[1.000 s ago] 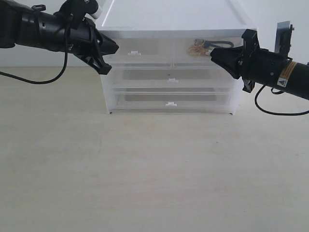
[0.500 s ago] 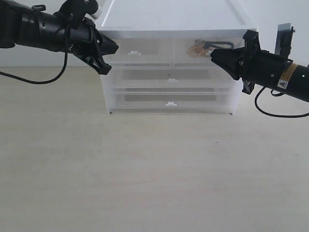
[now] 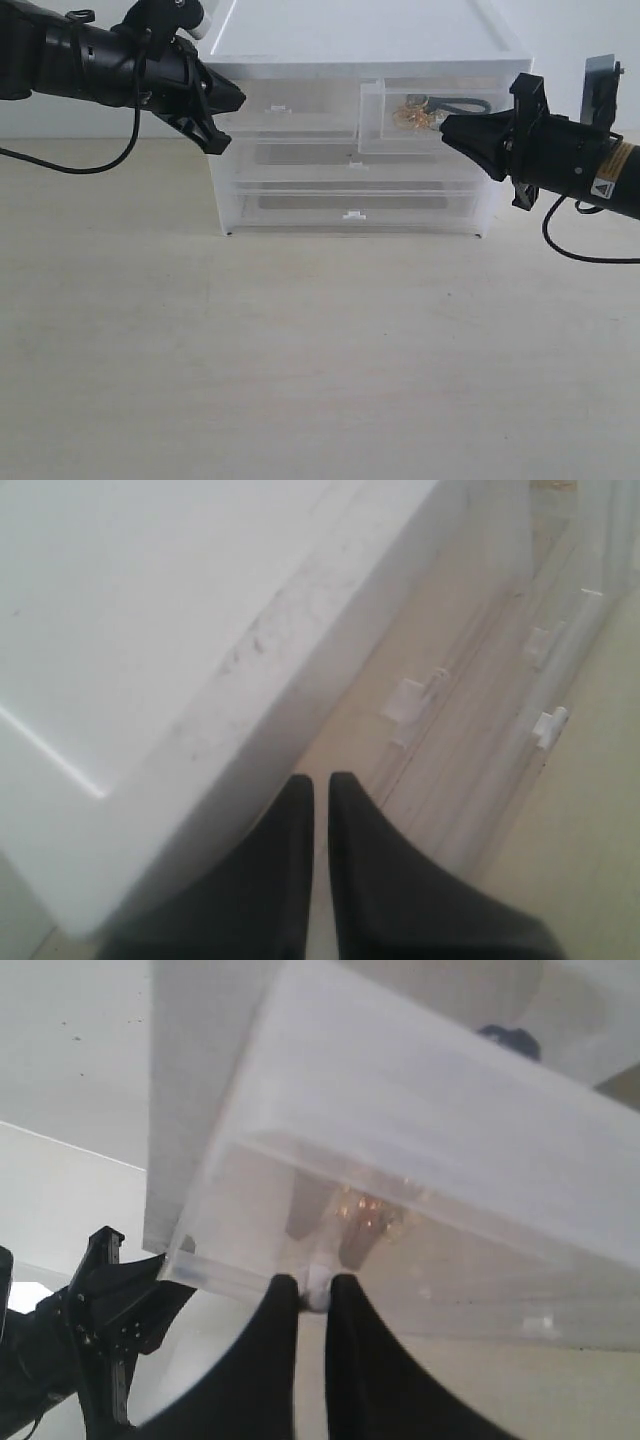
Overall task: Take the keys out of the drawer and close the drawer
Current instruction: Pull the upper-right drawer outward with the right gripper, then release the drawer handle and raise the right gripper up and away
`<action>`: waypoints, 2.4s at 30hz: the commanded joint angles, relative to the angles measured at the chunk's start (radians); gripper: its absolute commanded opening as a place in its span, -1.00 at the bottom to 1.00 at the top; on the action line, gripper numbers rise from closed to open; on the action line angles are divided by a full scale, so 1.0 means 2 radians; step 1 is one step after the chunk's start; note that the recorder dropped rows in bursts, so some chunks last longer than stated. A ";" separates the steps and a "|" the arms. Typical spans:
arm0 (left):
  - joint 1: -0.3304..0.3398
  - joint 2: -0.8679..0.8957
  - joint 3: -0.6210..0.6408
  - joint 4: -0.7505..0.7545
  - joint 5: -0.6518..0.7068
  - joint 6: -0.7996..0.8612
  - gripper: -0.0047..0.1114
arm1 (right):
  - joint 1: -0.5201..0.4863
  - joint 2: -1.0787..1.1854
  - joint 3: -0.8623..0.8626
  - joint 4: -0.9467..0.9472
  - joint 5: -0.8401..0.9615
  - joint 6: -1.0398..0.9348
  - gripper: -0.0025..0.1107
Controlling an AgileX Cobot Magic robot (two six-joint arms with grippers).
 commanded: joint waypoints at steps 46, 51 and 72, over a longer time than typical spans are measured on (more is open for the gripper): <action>0.000 -0.004 -0.007 -0.016 -0.039 -0.004 -0.85 | -0.004 -0.123 0.176 -0.009 -0.028 -0.099 -0.96; 0.000 -0.004 -0.007 -0.016 -0.039 -0.004 -0.85 | -0.004 -0.123 0.176 -0.003 -0.028 -0.105 -0.56; 0.000 -0.004 -0.007 -0.016 -0.039 -0.004 -0.85 | 0.014 -0.123 0.176 -0.128 -0.028 -0.069 0.05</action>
